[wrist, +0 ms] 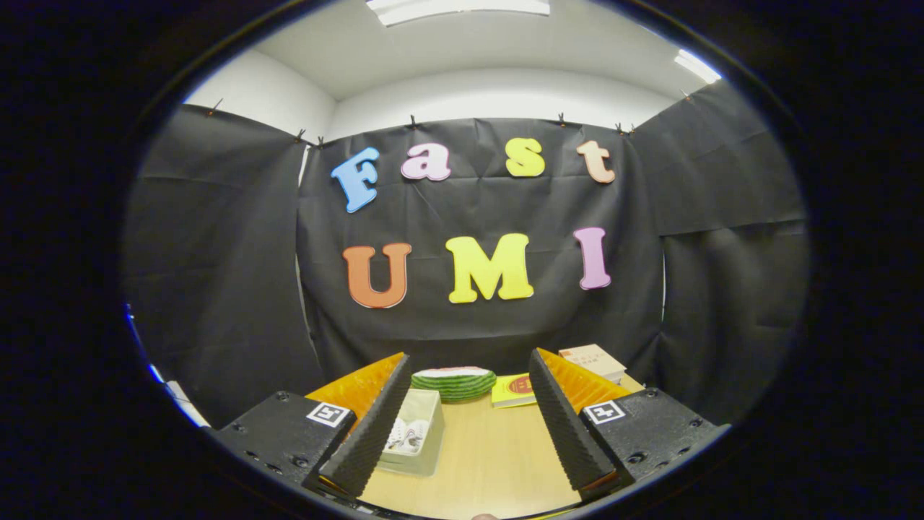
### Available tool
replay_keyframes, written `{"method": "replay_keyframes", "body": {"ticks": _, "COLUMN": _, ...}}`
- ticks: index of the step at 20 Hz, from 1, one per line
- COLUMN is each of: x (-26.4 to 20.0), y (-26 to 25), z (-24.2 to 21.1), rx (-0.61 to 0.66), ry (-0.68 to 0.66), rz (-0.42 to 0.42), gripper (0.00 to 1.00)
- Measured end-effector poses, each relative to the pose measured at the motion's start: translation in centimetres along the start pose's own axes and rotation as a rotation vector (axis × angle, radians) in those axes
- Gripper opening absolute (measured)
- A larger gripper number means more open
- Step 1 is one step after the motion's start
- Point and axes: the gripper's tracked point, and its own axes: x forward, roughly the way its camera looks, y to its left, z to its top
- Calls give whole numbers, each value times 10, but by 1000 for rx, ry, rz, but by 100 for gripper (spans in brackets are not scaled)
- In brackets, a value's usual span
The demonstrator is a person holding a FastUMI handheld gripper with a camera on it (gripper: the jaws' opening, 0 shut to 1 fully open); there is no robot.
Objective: Open the storage box then place both shoes into the box .Put the left shoe in first, then the right shoe, with the right side of both shoes facing outward in a uniform manner.
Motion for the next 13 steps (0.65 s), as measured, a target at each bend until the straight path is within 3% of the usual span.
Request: {"method": "replay_keyframes", "body": {"ticks": 13, "x": -8, "y": 6, "z": -3, "rx": -5, "ry": 18, "rz": 11, "gripper": 100}}
